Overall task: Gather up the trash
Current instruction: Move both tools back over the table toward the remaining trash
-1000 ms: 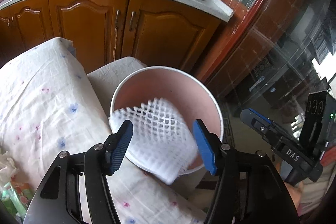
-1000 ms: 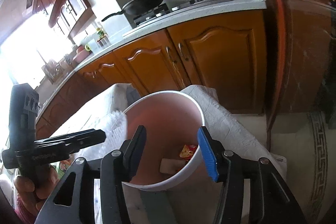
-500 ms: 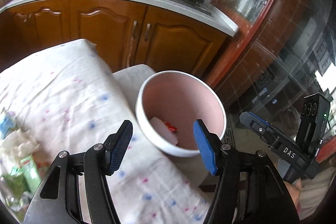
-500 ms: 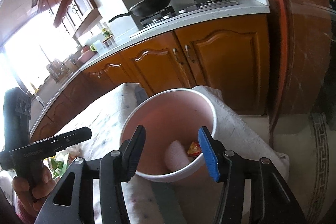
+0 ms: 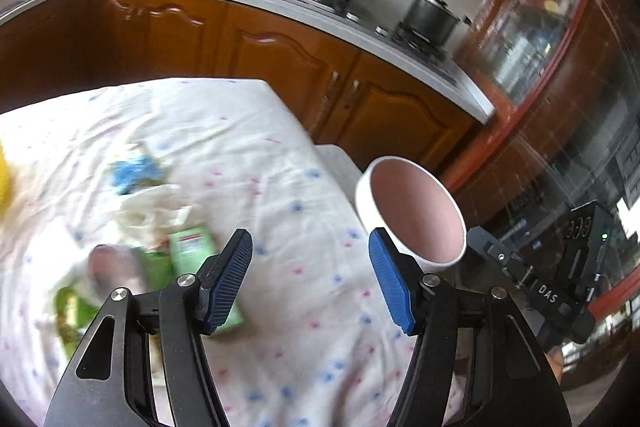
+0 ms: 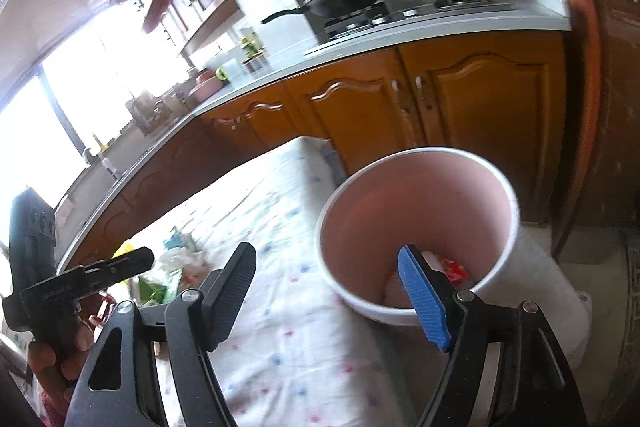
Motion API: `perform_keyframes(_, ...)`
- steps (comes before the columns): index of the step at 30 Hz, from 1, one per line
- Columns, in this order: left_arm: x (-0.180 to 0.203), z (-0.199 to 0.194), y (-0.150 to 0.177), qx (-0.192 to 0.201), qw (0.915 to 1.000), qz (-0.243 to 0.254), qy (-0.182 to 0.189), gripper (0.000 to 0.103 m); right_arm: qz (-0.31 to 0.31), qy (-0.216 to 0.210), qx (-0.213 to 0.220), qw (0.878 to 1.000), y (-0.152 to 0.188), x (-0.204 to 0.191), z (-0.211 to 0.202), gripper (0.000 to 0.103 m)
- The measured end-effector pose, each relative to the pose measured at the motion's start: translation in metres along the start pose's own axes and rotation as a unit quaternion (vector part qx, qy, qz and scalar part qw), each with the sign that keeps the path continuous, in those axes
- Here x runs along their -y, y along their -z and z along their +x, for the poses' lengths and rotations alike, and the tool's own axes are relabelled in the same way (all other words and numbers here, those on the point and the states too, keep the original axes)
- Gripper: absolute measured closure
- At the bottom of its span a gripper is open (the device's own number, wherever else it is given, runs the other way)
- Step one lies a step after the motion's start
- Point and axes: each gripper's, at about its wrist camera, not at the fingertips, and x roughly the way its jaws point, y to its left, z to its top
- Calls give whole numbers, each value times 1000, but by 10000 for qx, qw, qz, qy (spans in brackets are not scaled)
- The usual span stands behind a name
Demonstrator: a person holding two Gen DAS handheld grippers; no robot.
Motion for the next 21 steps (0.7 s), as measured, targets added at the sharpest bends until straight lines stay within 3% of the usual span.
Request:
perform_keyframes(10, -68, -46, 11, 341, 9969, -502, -491, 42, -366, -393, -236, 9983, 11, -54, 24, 27)
perform_keyframes(21, -139, -65, 26, 285, 9901, -1014, -927, 42, -750, -748, -463, 9933, 16, -106, 53, 27)
